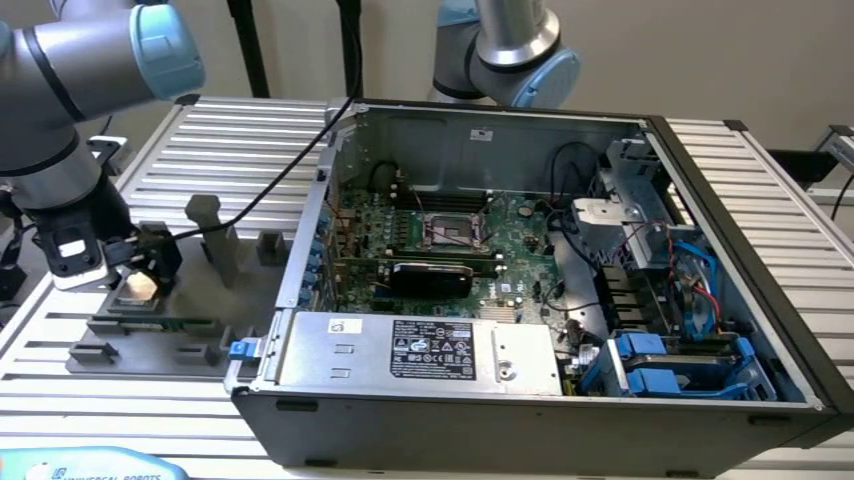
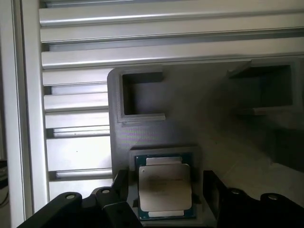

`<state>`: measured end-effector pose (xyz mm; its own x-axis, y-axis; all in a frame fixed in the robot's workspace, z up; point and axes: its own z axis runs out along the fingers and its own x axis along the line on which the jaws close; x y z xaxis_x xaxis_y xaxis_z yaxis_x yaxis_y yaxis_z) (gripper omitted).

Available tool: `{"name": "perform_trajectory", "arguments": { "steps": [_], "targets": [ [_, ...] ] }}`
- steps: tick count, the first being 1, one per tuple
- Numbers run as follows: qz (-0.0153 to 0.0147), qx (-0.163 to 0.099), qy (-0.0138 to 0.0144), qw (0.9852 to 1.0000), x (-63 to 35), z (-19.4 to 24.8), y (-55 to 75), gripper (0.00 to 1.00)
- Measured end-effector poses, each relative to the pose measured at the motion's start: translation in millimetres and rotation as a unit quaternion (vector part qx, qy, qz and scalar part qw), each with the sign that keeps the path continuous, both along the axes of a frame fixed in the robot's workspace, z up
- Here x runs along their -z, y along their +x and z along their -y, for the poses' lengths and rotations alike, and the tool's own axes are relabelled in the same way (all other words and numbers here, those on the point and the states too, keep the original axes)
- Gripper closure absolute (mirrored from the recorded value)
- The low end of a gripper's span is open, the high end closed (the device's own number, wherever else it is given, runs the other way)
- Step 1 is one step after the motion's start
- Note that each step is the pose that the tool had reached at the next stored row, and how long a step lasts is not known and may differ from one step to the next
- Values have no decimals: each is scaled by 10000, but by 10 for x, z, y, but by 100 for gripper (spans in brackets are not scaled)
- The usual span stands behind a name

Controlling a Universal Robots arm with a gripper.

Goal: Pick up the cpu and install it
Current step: 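Pick up the cpu and move it towards the insertion slot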

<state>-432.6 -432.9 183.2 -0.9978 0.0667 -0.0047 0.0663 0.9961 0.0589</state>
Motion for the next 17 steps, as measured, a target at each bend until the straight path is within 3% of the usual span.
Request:
{"name": "perform_trajectory", "arguments": {
  "steps": [4, 9, 17],
  "targets": [
    [-12, -87, -17, 10000, 1, -1, 0, 27],
    [-12, -157, -64, 9999, 2, 0, 0, 27],
    [-11, -157, -84, 9998, 6, -5, 0, 27]
  ]
}}
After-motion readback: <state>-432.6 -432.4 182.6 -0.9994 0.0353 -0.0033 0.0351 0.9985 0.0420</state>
